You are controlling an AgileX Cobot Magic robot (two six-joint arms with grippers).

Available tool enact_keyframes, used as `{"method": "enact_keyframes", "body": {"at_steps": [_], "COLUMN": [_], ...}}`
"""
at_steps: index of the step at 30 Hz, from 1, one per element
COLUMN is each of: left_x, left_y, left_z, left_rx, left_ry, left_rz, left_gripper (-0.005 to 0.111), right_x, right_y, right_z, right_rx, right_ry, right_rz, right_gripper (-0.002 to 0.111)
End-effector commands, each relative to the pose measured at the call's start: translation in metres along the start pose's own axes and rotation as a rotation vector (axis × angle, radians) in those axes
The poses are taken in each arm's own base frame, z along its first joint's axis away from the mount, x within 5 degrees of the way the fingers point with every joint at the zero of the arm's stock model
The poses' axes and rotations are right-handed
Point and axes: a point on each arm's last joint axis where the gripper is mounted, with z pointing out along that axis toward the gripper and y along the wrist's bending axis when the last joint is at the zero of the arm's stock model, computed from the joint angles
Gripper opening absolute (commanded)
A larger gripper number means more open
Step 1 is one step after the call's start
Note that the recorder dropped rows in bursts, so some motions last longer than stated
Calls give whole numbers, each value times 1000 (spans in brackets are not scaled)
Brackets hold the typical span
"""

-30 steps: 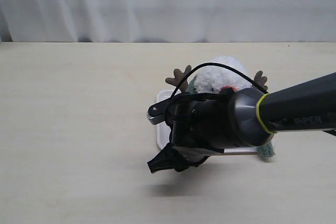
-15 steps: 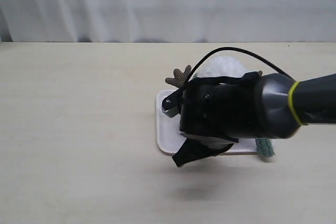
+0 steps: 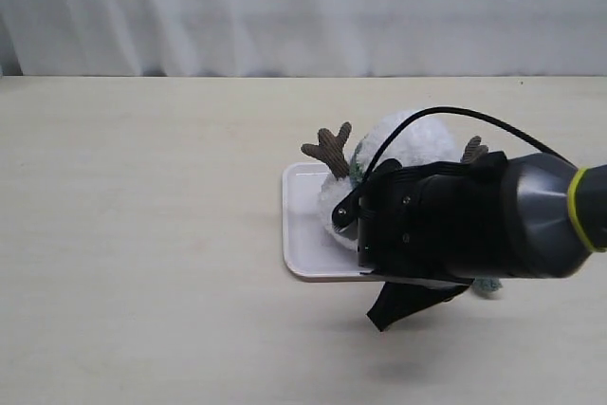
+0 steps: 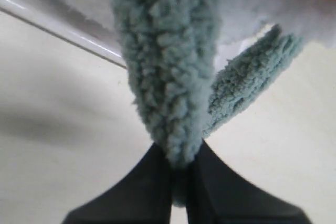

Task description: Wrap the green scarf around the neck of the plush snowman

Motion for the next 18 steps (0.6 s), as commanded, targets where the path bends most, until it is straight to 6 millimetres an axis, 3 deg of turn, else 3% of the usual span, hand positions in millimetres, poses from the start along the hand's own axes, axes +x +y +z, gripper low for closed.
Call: {"method": "enact_keyframes", "body": {"at_steps": [1, 18], "left_x": [0, 0], "left_y": [0, 0], "left_z": [0, 0], "left_rx": [-1, -1], "left_ry": [-8, -11], "left_rz": [-7, -7], "left_gripper": [0, 0], "right_x": [-1, -2], "right_y": [1, 26], "right_z": [1, 31], "right_rx": [-2, 10], "right_ry": [-33, 17], "right_rz": [6, -94], "right_gripper": [4, 4]}}
